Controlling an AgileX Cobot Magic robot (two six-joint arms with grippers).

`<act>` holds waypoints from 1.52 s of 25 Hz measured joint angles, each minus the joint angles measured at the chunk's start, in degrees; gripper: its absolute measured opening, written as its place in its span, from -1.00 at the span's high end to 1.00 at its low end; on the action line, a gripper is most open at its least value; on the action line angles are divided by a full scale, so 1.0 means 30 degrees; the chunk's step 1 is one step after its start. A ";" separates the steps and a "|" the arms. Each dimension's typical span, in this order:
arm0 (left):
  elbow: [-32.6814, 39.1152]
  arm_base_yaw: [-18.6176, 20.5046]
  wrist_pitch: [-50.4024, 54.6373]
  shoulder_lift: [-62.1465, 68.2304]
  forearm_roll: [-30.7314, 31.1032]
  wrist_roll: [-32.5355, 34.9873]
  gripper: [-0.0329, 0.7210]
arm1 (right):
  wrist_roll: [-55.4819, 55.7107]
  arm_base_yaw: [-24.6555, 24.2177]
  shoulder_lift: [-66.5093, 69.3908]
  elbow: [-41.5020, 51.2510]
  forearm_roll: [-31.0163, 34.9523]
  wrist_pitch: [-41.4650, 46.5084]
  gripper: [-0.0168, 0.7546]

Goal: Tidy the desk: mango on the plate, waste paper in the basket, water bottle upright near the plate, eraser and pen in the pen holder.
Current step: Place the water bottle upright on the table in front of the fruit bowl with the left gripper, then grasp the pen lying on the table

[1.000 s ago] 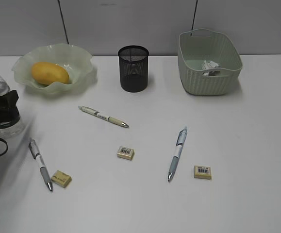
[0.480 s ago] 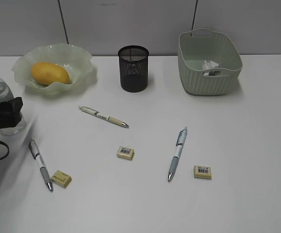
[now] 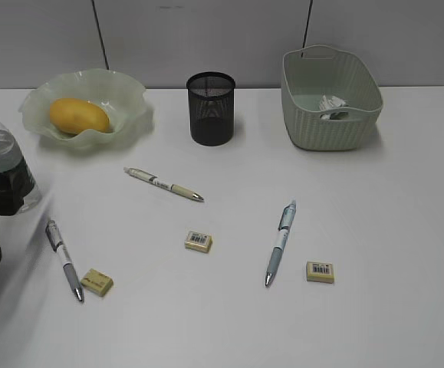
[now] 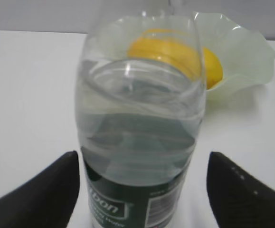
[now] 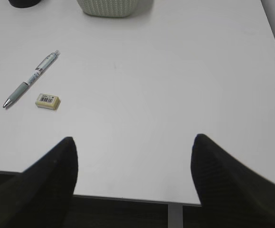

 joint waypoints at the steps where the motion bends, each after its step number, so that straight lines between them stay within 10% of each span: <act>1: 0.0045 0.0000 -0.0002 -0.0063 0.0000 0.0019 -0.77 | 0.0000 0.0000 0.0000 0.0000 0.0000 0.0000 -0.56; 19: 0.1017 0.0000 0.0367 -0.2119 0.0543 0.0481 -0.88 | 0.0000 0.0000 0.0000 0.0000 0.0055 -0.0007 -0.56; 38: 0.1869 0.0000 1.0025 -0.7976 0.0372 0.1107 -0.87 | 0.0000 0.0000 0.0000 0.0000 0.0055 -0.0007 -0.56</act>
